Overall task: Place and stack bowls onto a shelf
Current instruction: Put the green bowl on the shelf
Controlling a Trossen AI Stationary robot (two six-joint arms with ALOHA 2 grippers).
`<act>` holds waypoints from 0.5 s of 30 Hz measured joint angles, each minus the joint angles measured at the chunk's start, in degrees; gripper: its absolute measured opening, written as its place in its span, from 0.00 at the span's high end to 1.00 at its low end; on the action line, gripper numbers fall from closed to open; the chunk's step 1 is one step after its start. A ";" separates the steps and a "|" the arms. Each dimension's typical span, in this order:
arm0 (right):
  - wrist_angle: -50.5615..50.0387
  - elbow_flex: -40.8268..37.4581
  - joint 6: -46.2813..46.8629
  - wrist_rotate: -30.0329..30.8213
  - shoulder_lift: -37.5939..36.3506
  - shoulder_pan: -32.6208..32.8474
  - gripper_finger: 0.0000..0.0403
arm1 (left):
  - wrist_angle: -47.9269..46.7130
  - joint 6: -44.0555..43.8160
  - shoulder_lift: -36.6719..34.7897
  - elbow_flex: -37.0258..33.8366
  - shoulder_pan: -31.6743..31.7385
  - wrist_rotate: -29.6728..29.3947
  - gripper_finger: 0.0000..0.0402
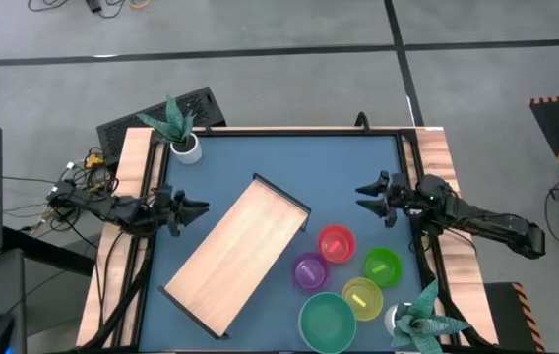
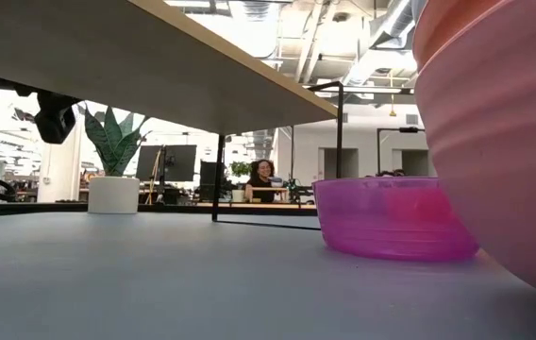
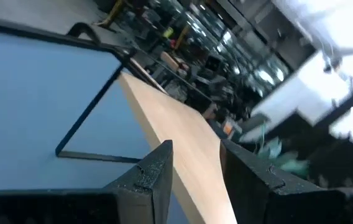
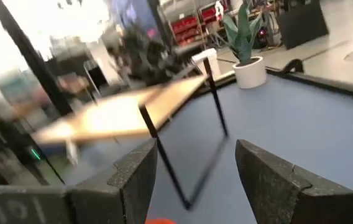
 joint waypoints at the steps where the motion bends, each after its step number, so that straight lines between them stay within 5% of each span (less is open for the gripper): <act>1: 0.69 0.00 3.85 -0.01 0.00 0.00 0.39 | 0.57 -2.12 0.00 0.00 0.00 -1.02 0.70; 7: 3.62 0.00 24.35 -0.10 0.02 0.00 0.39 | 8.79 -6.40 0.00 0.39 0.00 -0.87 0.70; 15: 25.17 2.10 33.82 4.03 0.05 0.02 0.39 | 18.01 1.77 0.37 6.71 0.00 0.16 0.70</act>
